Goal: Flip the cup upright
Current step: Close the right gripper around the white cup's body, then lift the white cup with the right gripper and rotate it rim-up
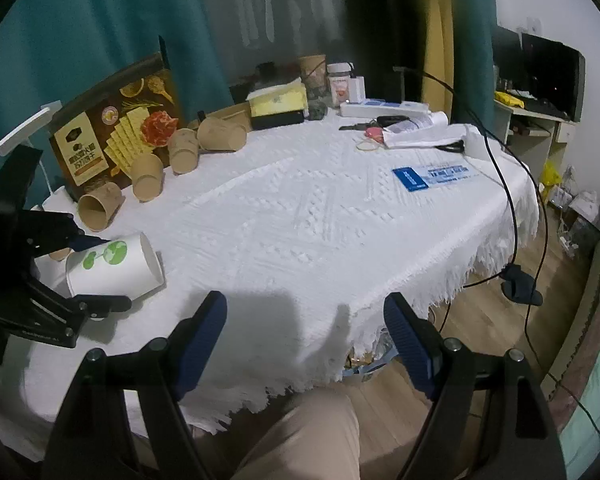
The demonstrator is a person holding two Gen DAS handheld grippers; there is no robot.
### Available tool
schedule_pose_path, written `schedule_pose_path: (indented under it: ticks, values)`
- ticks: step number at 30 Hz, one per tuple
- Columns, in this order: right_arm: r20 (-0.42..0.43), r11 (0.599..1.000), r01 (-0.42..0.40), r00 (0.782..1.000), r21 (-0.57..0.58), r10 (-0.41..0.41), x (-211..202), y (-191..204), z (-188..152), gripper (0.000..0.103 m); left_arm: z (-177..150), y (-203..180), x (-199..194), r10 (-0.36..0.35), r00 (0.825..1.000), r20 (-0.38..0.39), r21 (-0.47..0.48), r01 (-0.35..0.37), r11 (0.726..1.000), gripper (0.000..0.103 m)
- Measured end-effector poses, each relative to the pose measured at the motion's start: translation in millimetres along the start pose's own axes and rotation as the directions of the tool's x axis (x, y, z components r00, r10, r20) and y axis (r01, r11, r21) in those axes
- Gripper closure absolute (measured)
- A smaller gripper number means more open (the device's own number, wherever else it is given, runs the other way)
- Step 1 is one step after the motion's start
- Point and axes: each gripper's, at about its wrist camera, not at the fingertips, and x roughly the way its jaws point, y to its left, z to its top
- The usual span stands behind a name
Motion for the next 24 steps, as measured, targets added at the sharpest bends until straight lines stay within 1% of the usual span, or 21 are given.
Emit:
schedule_pose_path:
  ticks: [4, 10, 16, 20, 23, 24]
  values:
    - [-0.012, 1.000, -0.002, 1.000, -0.002, 0.002, 6.0, -3.3, 0.8, 0.024, -0.2, 1.3, 5.3, -0.020, 1.000, -0.013, -0.004, 0.019, 1.000, 0.038]
    - [-0.030, 0.999, -0.020, 0.999, -0.031, 0.019, 13.7, 2.5, 2.3, 0.024, -0.3, 6.9, 10.7, -0.027, 1.000, -0.016, -0.054, 0.026, 0.998, 0.029]
    - [-0.069, 0.995, -0.089, 0.994, -0.047, 0.086, 21.0, 7.8, 2.6, 0.024, -1.4, 7.6, 6.7, -0.040, 0.999, 0.000, -0.074, 0.040, 0.996, 0.025]
    - [-0.097, 0.989, -0.123, 0.989, -0.084, 0.115, 25.1, 16.7, 7.1, 0.024, -3.6, 7.4, 1.7, -0.049, 0.999, 0.013, -0.087, 0.050, 0.995, 0.024]
    - [-0.113, 0.978, -0.142, 0.986, -0.153, 0.126, 25.2, 29.2, 14.9, 0.024, -6.4, 9.7, -5.7, -0.053, 0.998, 0.029, -0.101, 0.055, 0.993, 0.024]
    - [-0.127, 0.967, -0.153, 0.983, -0.202, 0.130, 26.2, 37.4, 19.3, 0.024, -7.7, 10.7, -9.5, -0.050, 0.998, 0.038, -0.110, 0.054, 0.992, 0.024]
